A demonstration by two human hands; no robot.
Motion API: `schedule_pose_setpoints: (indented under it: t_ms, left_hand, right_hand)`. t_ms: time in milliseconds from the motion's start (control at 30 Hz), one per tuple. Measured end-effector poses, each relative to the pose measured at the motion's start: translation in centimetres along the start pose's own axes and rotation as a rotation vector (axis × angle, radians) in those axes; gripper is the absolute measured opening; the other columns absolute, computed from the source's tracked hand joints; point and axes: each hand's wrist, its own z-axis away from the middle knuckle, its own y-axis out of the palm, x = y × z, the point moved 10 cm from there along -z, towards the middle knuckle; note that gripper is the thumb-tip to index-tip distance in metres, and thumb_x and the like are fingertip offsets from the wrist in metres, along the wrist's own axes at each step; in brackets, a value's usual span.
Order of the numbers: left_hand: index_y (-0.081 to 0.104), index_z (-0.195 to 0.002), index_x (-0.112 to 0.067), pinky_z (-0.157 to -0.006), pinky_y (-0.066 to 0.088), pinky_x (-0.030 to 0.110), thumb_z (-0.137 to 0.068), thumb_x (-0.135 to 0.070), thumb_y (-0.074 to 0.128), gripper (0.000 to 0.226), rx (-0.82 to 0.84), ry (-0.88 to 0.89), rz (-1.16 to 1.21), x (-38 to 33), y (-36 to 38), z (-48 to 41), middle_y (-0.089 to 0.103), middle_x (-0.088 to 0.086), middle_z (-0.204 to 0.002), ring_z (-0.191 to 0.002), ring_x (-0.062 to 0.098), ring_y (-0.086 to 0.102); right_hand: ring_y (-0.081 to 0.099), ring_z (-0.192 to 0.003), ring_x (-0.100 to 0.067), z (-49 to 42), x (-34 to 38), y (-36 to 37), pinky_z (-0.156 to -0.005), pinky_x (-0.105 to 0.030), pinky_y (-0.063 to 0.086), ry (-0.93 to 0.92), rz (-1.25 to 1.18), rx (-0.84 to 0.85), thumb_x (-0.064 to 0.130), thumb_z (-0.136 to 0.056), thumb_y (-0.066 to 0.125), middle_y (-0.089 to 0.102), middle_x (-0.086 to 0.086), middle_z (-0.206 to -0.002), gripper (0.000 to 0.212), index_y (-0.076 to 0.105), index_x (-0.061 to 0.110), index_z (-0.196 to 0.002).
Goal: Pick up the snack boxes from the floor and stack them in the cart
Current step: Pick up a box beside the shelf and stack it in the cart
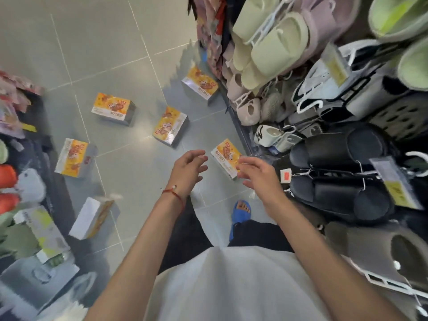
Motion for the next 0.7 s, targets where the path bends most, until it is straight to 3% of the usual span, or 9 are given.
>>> schedule_pose_setpoints:
  t_ms: [167,267,367,467,567,700]
  left_hand:
    - [0.065,-0.113,-0.018,-0.099,0.051,0.039,-0.101,-0.013,0.053,0.018,0.110,-0.052,-0.151,-2.8,-2.0,-6.7,0.068,0.004,-0.119,-0.103,0.021,0.066]
    - [0.064,-0.113,-0.017,-0.080,0.052,0.026,-0.101,-0.011,0.054,0.017,0.151,-0.057,-0.282,-4.1,-3.1,-10.4,0.068,0.006,-0.115,-0.093,0.017,0.066]
    - [0.064,-0.112,-0.015,-0.060,0.050,0.016,-0.100,-0.009,0.056,0.016,0.175,-0.063,-0.395,-4.3,-3.3,-14.0,0.067,0.008,-0.111,-0.087,0.018,0.064]
    - [0.064,-0.117,-0.007,-0.050,0.048,0.008,-0.100,-0.006,0.054,0.019,0.212,-0.086,-0.454,-2.8,-1.9,-17.3,0.065,0.010,-0.109,-0.085,0.019,0.063]
    - [0.064,-0.118,-0.008,-0.059,0.049,0.014,-0.101,-0.008,0.052,0.021,0.226,-0.127,-0.503,0.0,-0.6,-20.4,0.067,0.010,-0.115,-0.090,0.019,0.065]
    - [0.064,-0.112,-0.014,-0.078,0.049,0.029,-0.098,-0.006,0.051,0.021,0.245,-0.204,-0.543,5.6,1.5,-24.7,0.069,0.010,-0.112,-0.092,0.021,0.066]
  right_hand:
    - [0.068,-0.097,-0.016,-4.1,0.5,3.0,-0.082,-0.028,0.053,0.075,-0.156,-0.181,0.012,-0.097,0.063,0.074,-0.003,-0.109,0.024,0.070,0.018,-0.119]
    - [0.070,-0.098,-0.016,-5.4,-0.1,4.5,-0.088,-0.032,0.054,0.128,-0.299,-0.284,0.012,-0.098,0.063,0.074,-0.001,-0.105,0.018,0.069,0.024,-0.110]
    - [0.071,-0.103,-0.020,-7.5,-1.2,5.7,-0.093,-0.032,0.056,0.169,-0.396,-0.339,0.011,-0.097,0.064,0.074,-0.006,-0.110,0.021,0.069,0.018,-0.116]
    - [0.072,-0.106,-0.023,-10.2,-3.4,6.1,-0.094,-0.034,0.058,0.191,-0.453,-0.398,0.011,-0.096,0.064,0.075,-0.008,-0.110,0.018,0.070,0.023,-0.108]
    - [0.072,-0.102,-0.023,-12.9,-5.9,6.1,-0.088,-0.033,0.058,0.189,-0.475,-0.447,0.011,-0.095,0.064,0.075,-0.006,-0.107,0.019,0.070,0.023,-0.109]
    - [0.073,-0.100,-0.023,-16.2,-11.6,5.1,-0.095,-0.040,0.058,0.211,-0.489,-0.590,0.012,-0.091,0.066,0.076,-0.004,-0.103,0.019,0.073,0.025,-0.103]
